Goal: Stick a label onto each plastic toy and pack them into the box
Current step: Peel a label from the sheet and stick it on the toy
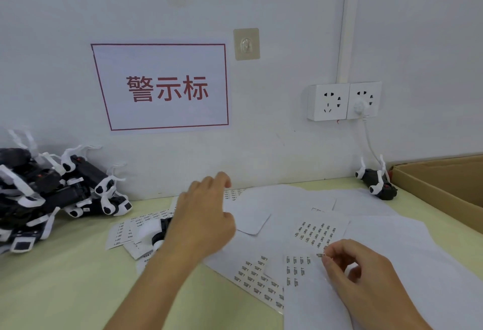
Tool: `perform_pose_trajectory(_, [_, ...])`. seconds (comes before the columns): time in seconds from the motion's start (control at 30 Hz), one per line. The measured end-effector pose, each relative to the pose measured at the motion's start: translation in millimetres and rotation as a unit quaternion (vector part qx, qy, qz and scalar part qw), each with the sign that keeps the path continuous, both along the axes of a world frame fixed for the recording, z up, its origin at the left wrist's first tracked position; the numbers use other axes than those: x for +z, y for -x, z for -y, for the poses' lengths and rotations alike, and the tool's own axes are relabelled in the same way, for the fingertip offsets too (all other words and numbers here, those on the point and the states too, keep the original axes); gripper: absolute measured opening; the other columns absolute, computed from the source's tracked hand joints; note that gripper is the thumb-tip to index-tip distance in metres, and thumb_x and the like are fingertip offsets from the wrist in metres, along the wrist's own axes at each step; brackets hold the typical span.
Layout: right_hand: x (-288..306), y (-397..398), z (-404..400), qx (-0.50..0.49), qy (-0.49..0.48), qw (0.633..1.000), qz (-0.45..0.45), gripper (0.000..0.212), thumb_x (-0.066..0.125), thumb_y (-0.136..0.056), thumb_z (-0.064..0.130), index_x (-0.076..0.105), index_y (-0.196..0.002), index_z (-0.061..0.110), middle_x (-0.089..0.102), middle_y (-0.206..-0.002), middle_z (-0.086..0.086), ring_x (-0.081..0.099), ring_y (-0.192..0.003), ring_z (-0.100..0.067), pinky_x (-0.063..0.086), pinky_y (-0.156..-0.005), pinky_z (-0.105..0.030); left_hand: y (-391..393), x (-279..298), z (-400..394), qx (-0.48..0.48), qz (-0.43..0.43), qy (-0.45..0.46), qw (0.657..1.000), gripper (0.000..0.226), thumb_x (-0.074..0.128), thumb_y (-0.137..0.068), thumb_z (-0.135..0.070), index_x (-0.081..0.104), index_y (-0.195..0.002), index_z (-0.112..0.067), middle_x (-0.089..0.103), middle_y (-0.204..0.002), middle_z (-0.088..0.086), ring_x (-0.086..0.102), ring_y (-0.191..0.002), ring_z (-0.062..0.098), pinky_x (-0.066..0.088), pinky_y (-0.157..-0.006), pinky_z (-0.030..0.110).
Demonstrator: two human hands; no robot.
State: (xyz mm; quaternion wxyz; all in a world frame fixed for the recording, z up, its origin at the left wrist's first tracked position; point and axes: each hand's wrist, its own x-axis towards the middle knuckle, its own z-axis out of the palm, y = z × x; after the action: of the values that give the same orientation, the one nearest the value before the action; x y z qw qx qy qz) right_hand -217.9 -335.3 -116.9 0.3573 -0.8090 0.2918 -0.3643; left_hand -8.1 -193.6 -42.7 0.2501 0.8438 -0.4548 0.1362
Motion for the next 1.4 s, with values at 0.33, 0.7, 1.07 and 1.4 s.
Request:
perform_pose_trajectory(0.33, [0,-1,-2,-0.008,-0.005,1.000,0.003,0.028,0.075,-0.078,-0.002,0.067,-0.064,0.021,0.068,-0.073,0.011,0.055,-0.057,-0.003,0.042,-0.050,-0.013,-36,-4,-32,0.083,-0.028,-0.212,0.973,0.046,0.057,-0.089,-0.020,0.032,-0.126,-0.028,0.055,-0.098,-0.003,0.055,-0.083,0.021,0.036,-0.075,0.031])
perform_pose_trajectory(0.7, [16,6,-2,0.047,0.016,0.996,0.068,0.025,0.064,-0.088,-0.001,0.062,-0.069,0.015,0.064,-0.074,0.002,0.054,-0.064,-0.008,0.042,-0.056,-0.014,25,-5,7,-0.169,-0.519,0.119,0.829,0.040,0.075,-0.087,-0.037,0.055,-0.118,-0.053,0.072,-0.090,0.007,0.066,-0.071,0.023,0.055,-0.059,0.036])
perform_pose_trajectory(1.07, [20,10,3,0.089,0.079,0.991,0.065,0.033,0.067,-0.086,0.002,0.061,-0.075,0.032,0.057,-0.080,0.003,0.054,-0.078,-0.017,0.043,-0.065,-0.023,90,-65,48,-0.228,-0.651,0.222,0.689,0.066,0.076,-0.069,-0.019,0.061,-0.121,-0.056,0.065,-0.106,0.012,0.065,-0.074,0.018,0.052,-0.063,0.029])
perform_pose_trajectory(1.4, [41,5,11,0.099,0.108,0.989,-0.015,0.030,0.073,-0.084,0.008,0.065,-0.073,0.035,0.057,-0.089,0.011,0.053,-0.088,-0.010,0.040,-0.071,-0.016,87,-65,48,-0.279,-0.611,0.228,0.705,0.064,0.067,-0.075,-0.011,0.061,-0.126,-0.049,0.062,-0.131,-0.012,0.063,-0.093,0.024,0.050,-0.087,0.041])
